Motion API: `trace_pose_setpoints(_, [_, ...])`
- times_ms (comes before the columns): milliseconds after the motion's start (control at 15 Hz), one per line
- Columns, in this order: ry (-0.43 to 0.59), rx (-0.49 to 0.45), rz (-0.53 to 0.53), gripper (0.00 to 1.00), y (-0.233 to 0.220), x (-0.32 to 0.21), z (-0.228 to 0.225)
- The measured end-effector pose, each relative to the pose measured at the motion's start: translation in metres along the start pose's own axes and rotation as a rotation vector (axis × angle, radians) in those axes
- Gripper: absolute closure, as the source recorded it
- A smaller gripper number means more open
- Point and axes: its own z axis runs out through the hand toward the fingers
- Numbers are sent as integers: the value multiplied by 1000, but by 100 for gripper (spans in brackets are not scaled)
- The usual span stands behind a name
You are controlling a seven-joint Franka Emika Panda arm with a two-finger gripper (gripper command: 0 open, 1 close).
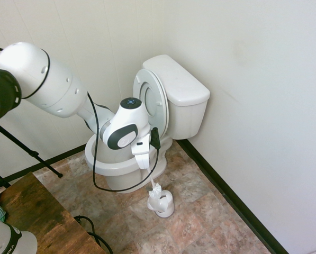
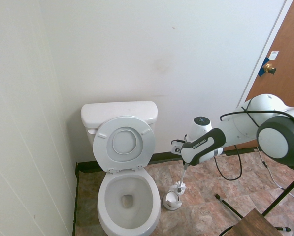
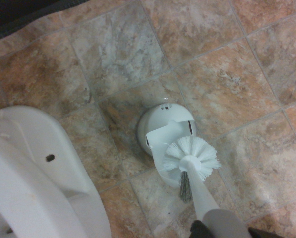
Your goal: Clean the toilet
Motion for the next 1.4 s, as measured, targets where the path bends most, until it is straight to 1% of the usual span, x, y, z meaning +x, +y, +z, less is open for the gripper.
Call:
trace_pose_setpoints(200, [-24, -34, 9, 100, -9, 1, 42])
trace_pose_setpoints(400, [-56, -43, 17, 100, -20, 4, 75])
trace_pose_setpoints(733, [-73, -53, 56, 100, -36, 26, 118])
trace_pose_setpoints(1200, [-100, -107, 110, 100, -62, 57, 169])
trace_pose_setpoints(1400, [-114, -131, 113, 100, -71, 62, 192])
